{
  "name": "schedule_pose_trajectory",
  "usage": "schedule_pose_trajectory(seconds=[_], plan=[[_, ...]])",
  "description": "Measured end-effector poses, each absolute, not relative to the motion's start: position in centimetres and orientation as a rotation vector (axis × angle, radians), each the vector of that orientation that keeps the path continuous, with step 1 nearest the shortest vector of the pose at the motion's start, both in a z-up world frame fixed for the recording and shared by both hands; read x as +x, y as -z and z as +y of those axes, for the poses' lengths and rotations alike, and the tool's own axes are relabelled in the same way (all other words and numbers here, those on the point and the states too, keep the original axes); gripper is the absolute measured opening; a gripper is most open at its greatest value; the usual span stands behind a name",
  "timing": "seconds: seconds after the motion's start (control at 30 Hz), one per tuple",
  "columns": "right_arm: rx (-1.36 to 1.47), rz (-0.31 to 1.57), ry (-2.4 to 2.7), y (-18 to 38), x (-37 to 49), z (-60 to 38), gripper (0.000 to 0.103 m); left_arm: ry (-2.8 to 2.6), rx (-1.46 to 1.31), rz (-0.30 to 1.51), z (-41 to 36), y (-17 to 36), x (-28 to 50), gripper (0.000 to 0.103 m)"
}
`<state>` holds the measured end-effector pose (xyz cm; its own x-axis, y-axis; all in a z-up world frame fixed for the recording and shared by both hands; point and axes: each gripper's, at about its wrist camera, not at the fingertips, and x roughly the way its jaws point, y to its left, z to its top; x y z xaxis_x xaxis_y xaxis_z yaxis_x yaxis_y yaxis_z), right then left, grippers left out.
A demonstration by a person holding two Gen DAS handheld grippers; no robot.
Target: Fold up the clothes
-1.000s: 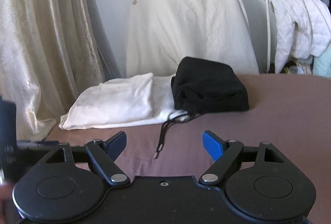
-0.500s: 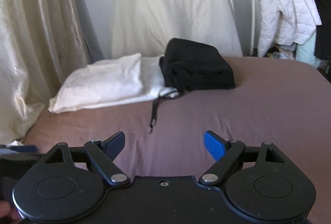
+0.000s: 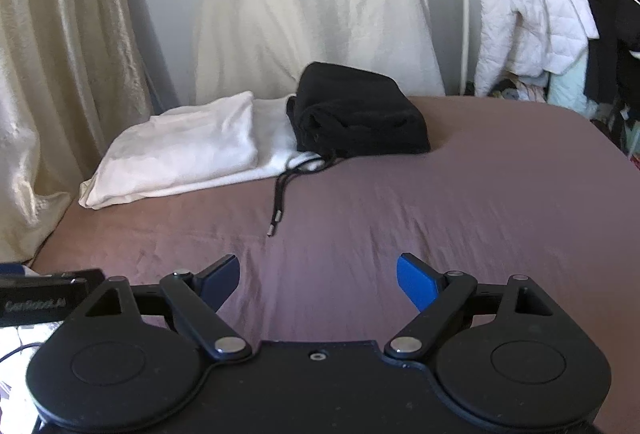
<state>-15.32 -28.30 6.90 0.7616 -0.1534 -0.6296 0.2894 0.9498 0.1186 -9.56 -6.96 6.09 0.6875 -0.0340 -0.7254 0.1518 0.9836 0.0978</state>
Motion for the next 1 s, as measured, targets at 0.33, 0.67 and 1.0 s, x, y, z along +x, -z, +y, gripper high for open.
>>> schedule_pose_trajectory(seconds=[0.33, 0.67, 1.0], plan=[[0.204, 0.671, 0.251, -6.3, -16.6, -28.2, 0.090, 0.081, 0.198, 0.818, -7.5, -5.3, -9.4, 0.103], [0.171, 0.661, 0.239, -6.4, -17.8, -28.6, 0.090, 0.073, 0.270, 0.778, -9.0, -5.7, -10.1, 0.103], [0.202, 0.642, 0.221, -6.1, -18.4, -29.5, 0.090, 0.052, 0.301, 0.767, -9.4, -6.5, -10.8, 0.103]])
